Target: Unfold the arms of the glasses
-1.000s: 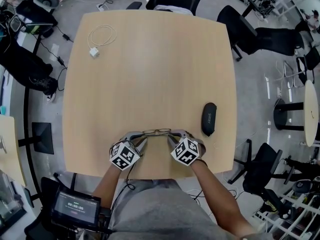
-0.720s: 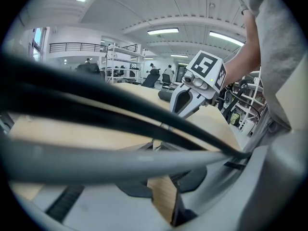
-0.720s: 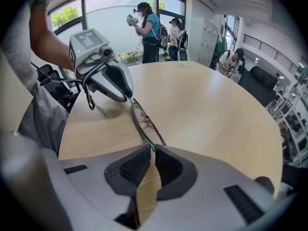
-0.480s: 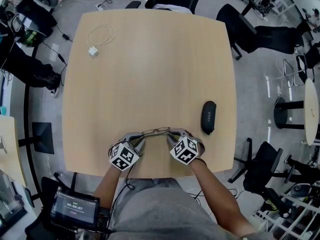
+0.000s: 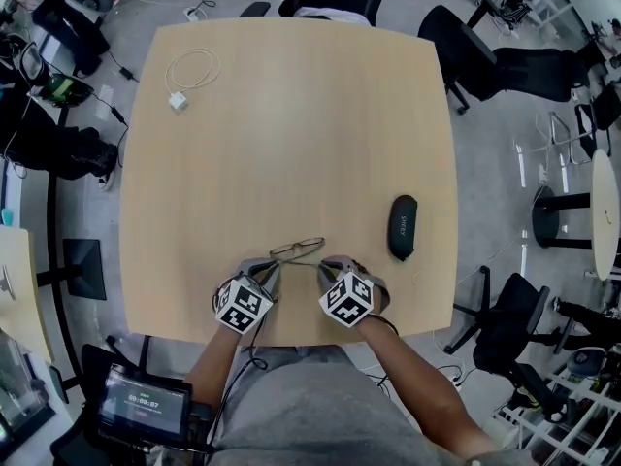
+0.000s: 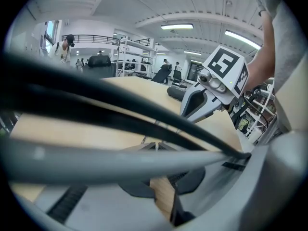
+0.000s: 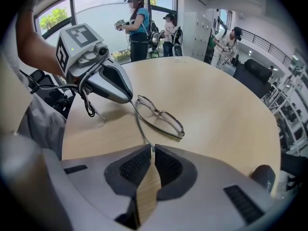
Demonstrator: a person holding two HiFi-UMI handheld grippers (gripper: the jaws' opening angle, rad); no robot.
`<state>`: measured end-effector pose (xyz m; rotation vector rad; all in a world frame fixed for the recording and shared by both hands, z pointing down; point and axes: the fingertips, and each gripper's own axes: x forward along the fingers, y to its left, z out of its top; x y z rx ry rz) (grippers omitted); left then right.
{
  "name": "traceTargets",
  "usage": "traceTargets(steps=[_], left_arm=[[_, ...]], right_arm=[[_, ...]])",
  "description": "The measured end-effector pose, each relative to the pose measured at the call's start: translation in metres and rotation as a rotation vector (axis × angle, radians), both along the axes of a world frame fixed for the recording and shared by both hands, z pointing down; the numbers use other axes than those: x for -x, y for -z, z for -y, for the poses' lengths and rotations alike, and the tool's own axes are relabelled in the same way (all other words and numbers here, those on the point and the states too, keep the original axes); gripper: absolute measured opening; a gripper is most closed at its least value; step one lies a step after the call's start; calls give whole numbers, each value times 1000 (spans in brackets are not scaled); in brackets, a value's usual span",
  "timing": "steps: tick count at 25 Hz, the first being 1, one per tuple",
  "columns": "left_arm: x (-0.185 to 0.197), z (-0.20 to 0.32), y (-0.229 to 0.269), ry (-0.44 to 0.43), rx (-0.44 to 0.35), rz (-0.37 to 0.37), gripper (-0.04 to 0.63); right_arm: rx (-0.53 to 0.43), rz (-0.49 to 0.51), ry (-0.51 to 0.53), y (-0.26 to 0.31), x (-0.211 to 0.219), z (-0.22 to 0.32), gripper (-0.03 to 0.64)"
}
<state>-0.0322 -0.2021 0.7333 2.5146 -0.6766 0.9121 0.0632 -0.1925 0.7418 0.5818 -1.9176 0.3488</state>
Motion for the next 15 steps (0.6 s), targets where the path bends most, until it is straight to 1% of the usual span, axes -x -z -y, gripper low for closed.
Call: traceTargets(steps=[5, 15], left_arm=[[-4, -5, -1, 6, 14, -3, 23], [-16, -18, -1, -10, 44, -27, 23]], right_arm=[[14, 17, 32, -2, 11, -15, 28], [32, 40, 98, -3, 33, -36, 25]])
